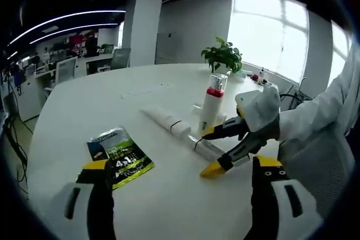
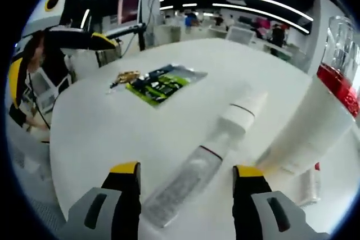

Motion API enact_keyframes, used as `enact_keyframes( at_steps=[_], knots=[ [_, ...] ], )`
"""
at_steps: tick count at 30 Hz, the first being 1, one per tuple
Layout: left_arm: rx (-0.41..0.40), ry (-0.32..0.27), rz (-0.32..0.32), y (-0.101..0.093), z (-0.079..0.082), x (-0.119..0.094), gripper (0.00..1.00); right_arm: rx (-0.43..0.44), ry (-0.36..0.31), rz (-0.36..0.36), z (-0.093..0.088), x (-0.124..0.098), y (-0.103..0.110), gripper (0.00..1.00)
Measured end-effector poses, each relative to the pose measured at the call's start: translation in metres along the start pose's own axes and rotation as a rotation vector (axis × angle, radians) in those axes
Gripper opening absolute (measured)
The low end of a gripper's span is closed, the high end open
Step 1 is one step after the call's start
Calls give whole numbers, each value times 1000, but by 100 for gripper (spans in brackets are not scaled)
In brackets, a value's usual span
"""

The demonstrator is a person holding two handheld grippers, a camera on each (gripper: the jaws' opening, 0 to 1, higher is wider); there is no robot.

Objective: Arrange the skincare products in the storage area until every visible bottle or jar stands upright without overlapping.

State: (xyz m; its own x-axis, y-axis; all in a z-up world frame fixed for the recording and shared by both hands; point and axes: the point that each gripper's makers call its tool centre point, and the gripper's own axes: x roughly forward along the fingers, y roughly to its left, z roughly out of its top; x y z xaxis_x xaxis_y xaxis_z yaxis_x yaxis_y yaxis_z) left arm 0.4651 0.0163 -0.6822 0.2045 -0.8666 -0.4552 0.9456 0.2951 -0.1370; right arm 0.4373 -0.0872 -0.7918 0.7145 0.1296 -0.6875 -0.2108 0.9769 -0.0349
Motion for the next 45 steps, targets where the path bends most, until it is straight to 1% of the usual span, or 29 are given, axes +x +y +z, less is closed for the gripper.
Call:
enact_keyframes(
  at_steps=[1, 2, 8, 9, 12, 16, 18, 23, 25, 27, 28, 29, 30, 34, 36, 39, 40, 41, 42, 43, 45],
  knots=[
    [0, -1, -1, 0, 0, 0, 99, -13, -18, 4, 4, 0, -1, 54],
    [-1, -2, -3, -1, 0, 1, 99, 2, 0, -1, 1, -4, -3, 52],
    [-5, 7, -1, -2, -1, 2, 99, 14, 9, -9, -8, -6, -4, 45],
    [-4, 8, -2, -3, -1, 2, 99, 8, 1, -7, -7, -5, -5, 45],
    [1, 17, -1, -5, -3, 1, 99, 13, 7, -10, -7, -6, -7, 42],
    [1, 30, -4, -8, -4, 0, 98, 12, 3, -14, -5, -8, -14, 34],
    [6, 28, -2, -9, -3, 0, 98, 16, 10, -18, -6, -8, -18, 32],
    [3, 27, 1, -9, -1, 1, 98, 3, 5, -11, -5, -6, -17, 30],
    [12, 39, 9, -15, -1, 0, 98, 0, 6, -10, -5, -5, -18, 26],
    [21, 43, 5, -20, -1, 0, 98, -8, 5, -13, -6, -6, -19, 16],
    [21, 44, 2, -20, -2, 0, 98, 4, 18, -18, -9, -7, -20, 15],
    [21, 45, 1, -21, -2, 0, 98, -11, 8, 2, -8, -6, -19, 15],
    [22, 45, 2, -21, -2, 0, 98, -18, 12, 11, -8, -5, -19, 15],
    [28, 53, 10, -27, -1, 0, 98, -27, 24, 24, -8, -3, -20, 15],
    [34, 58, 12, -33, 1, 0, 98, -26, 29, 32, -8, -2, -20, 14],
    [42, 63, 17, -35, 3, 1, 98, -38, 37, 37, -9, -2, -21, 14],
    [44, 64, 16, -36, 4, 1, 97, -29, 39, 43, -9, -2, -22, 14],
    [44, 65, 14, -37, 4, 1, 97, 2, 43, 54, -9, -3, -21, 14],
    [46, 64, 14, -40, 6, 2, 97, 51, 29, 76, -6, -4, -19, 14],
    [46, 63, 14, -41, 6, 2, 97, 77, 23, 86, -4, -6, -19, 14],
    [43, 61, 12, -44, 7, 3, 97, 106, 6, 107, 2, -11, -19, 14]
  ],
)
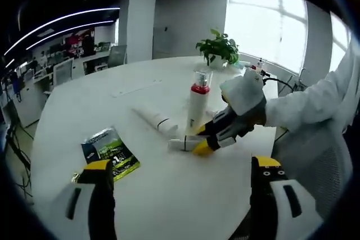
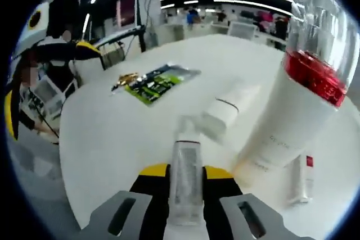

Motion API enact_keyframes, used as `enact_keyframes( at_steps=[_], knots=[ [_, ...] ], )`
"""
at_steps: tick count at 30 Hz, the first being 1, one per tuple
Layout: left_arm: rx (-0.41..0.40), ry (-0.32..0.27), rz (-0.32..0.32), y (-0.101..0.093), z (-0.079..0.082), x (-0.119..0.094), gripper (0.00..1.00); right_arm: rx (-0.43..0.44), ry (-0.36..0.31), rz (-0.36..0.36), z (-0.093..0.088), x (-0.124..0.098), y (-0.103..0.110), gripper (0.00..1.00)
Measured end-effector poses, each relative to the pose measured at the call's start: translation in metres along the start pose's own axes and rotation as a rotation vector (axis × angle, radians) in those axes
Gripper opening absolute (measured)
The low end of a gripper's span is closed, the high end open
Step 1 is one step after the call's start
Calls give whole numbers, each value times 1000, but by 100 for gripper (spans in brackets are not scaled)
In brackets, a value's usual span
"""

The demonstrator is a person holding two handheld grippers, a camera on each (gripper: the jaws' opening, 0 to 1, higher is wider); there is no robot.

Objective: Arrange the skincare products in the storage area until every visible bottle or jar stands upright without overlapping.

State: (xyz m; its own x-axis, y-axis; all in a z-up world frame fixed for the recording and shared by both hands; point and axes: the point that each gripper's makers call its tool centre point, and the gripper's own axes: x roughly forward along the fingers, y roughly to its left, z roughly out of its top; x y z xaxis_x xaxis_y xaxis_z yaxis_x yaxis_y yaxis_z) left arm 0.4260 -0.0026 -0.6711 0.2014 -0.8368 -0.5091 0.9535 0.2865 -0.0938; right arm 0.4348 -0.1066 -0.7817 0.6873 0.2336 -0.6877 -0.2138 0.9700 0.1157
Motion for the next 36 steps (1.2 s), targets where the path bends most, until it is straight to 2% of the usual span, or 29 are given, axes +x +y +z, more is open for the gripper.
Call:
enact_keyframes(
  at_steps=[3, 8, 10, 15, 19, 22, 26, 31, 33, 36],
  knots=[
    [-11, -4, -3, -2, 1, 3, 97, 48, -18, 47, 7, -6, 6, 14],
    [-27, -24, -15, -5, 8, 4, 96, 263, -79, 197, 19, -28, 26, 14],
    [-38, -32, -10, -2, 11, 5, 95, 337, -94, 237, 22, -38, 31, 14],
    [-123, -86, -43, -5, 23, 7, 92, 450, -166, 319, 35, -65, 40, 14],
    [-192, -144, -83, -10, 36, 10, 89, 507, -207, 347, 41, -82, 41, 14],
    [-257, -179, -118, -15, 44, 11, 86, 512, -230, 356, 43, -93, 41, 14],
    [-364, -250, -181, -13, 59, 10, 83, 573, -284, 432, 53, -109, 50, 14],
    [-461, -309, -251, -18, 73, 15, 79, 547, -314, 481, 60, -126, 60, 14],
    [-486, -314, -274, -21, 76, 19, 76, 544, -334, 518, 62, -132, 64, 14],
    [-503, -311, -272, -18, 73, 27, 72, 550, -336, 549, 61, -138, 68, 14]
  ],
)
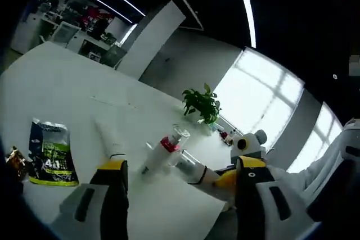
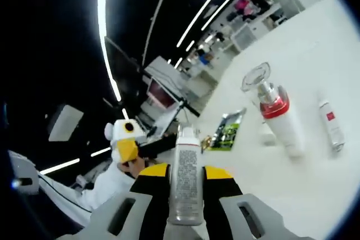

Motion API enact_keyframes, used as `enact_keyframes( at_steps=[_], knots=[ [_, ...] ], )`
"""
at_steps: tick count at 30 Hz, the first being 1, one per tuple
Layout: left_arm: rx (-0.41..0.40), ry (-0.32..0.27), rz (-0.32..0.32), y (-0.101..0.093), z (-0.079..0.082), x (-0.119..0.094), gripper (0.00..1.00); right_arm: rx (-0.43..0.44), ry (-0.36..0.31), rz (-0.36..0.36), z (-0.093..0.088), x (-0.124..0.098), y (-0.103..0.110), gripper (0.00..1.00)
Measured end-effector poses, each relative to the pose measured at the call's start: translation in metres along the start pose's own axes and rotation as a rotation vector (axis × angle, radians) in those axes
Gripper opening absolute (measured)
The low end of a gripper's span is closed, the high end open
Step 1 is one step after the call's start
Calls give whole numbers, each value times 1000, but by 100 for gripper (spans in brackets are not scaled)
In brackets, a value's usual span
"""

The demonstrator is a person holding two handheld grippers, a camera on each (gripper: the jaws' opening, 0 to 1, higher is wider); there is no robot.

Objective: Arrange the skincare products in the storage area until every visible bottle or jar stands upright without overlapping.

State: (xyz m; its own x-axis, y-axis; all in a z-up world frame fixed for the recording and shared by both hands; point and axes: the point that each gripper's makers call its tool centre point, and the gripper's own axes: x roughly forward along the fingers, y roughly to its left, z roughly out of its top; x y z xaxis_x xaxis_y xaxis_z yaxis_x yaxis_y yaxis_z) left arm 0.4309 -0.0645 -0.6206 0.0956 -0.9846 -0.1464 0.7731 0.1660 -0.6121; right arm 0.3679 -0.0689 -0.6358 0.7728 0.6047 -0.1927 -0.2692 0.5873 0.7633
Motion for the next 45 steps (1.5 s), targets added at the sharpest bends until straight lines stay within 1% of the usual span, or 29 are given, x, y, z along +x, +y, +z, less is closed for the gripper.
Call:
enact_keyframes(
  at_steps=[1, 2, 3, 4, 6, 8, 9, 13, 16, 19, 23, 25, 26, 28, 32, 34, 36, 37, 39, 41, 42, 43, 44, 45],
  knots=[
    [-8, -1, 3, 0, -1, 2, 70, -5, 0, 5, -1, -1, 1, 14],
    [-24, -8, -8, -2, -2, 3, 68, -8, 2, 27, -2, -2, 4, 14],
    [-46, -16, -33, -6, -1, 5, 64, 1, -1, 43, -3, -3, 7, 14],
    [-86, -17, -71, -13, -2, 6, 60, 18, -6, 63, -4, -3, 10, 14],
    [-121, -21, -115, -20, -2, 7, 53, 31, -20, 111, -3, -4, 16, 14],
    [-120, -27, -118, -21, -1, 8, 49, 39, -20, 133, -4, -4, 18, 14],
    [-127, -35, -128, -21, -2, 8, 47, 46, -22, 165, -3, -4, 23, 14],
    [-178, -63, -177, -28, 1, 6, 40, 81, -26, 236, -3, -4, 35, 14],
    [-196, -73, -204, -30, 4, 4, 32, 94, -27, 257, -2, -4, 36, 14],
    [-207, -77, -216, -33, 4, 3, 31, 110, -35, 270, 0, -6, 34, 14],
    [-212, -63, -228, -37, 1, 4, 30, 131, -47, 277, 3, -8, 33, 14],
    [-217, -63, -235, -39, 0, 5, 25, 141, -47, 288, 4, -8, 34, 14],
    [-237, -65, -251, -41, 0, 6, 23, 143, -48, 288, 3, -8, 34, 14],
    [-240, -70, -267, -45, 1, 5, 20, 168, -49, 304, 3, -8, 34, 14],
    [-252, -66, -266, -46, -2, 4, 18, 173, -44, 301, 2, -7, 32, 14],
    [-309, -65, -276, -49, -2, 4, 17, 174, -37, 308, 0, -6, 32, 15],
    [-289, -72, -270, -49, -1, 5, 16, 160, -44, 304, 0, -5, 31, 15],
    [-276, -71, -263, -53, -3, 6, 16, 155, -47, 300, 0, -5, 29, 15],
    [-254, -69, -235, -54, -5, 8, 16, 161, -48, 269, 0, -5, 23, 16],
    [-244, -63, -207, -52, -7, 9, 16, 117, -58, 230, 1, -3, 17, 17],
    [-243, -59, -198, -53, -8, 9, 16, 90, -49, 202, -1, -2, 14, 18],
    [-236, -55, -189, -52, -9, 9, 16, 67, -38, 188, -3, -1, 13, 19],
    [-218, -52, -166, -51, -10, 10, 16, 15, -35, 157, -3, 0, 10, 20],
    [-208, -52, -158, -51, -10, 10, 16, -22, -31, 129, -4, 2, 8, 20]
  ],
)
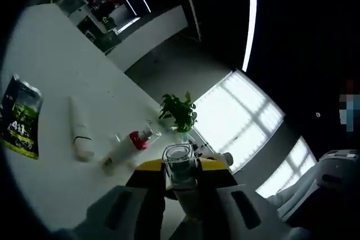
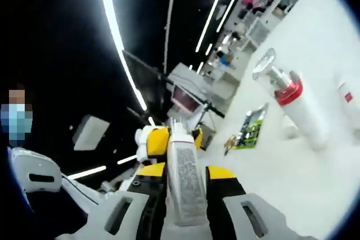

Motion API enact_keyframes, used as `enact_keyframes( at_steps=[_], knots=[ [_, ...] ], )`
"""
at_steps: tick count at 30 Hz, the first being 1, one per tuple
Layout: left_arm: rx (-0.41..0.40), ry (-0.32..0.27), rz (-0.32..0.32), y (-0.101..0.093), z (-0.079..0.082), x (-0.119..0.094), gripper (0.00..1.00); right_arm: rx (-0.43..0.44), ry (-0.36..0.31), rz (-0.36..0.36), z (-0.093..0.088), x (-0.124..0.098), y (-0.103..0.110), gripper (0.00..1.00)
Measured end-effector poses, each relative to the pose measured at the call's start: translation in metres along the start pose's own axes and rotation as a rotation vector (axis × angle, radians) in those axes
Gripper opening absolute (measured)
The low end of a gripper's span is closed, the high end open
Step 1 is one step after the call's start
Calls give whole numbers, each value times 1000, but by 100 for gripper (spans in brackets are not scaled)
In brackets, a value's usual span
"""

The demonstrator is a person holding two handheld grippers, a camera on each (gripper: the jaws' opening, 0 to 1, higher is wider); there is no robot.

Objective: Arrange the skincare products in the storage area until every visible bottle or jar stands upright without overlapping.

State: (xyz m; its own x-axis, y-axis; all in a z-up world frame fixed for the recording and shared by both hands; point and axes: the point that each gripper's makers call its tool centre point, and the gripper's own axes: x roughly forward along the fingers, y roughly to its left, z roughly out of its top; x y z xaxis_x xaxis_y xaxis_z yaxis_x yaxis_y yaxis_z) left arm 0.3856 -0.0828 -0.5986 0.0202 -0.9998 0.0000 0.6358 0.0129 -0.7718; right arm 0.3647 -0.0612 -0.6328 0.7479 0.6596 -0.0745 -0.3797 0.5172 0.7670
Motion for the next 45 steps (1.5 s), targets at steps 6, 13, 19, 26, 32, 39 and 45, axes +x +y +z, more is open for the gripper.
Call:
enact_keyframes(
  at_steps=[6, 13, 19, 26, 32, 39, 45],
  knots=[
    [99, 16, 83, 3, -5, 0, 15, -158, 45, -121, -6, 1, -13, 22],
    [207, 20, 169, 21, 3, -4, 15, -571, 191, -351, -14, -2, -35, 20],
    [239, 12, 230, 28, 6, -6, 15, -857, 263, -444, -14, 5, -36, 25],
    [294, 44, 255, 33, 3, -1, 15, -953, 270, -494, -8, 17, -34, 20],
    [346, 56, 229, 35, 5, 0, 16, -836, 235, -479, -5, 11, -37, 15],
    [381, 40, 166, 25, 9, 2, 17, -597, 165, -326, -3, 8, -28, 13],
    [314, 25, 89, 11, 7, 4, 18, -338, 113, -156, -4, 5, -9, 13]
  ],
)
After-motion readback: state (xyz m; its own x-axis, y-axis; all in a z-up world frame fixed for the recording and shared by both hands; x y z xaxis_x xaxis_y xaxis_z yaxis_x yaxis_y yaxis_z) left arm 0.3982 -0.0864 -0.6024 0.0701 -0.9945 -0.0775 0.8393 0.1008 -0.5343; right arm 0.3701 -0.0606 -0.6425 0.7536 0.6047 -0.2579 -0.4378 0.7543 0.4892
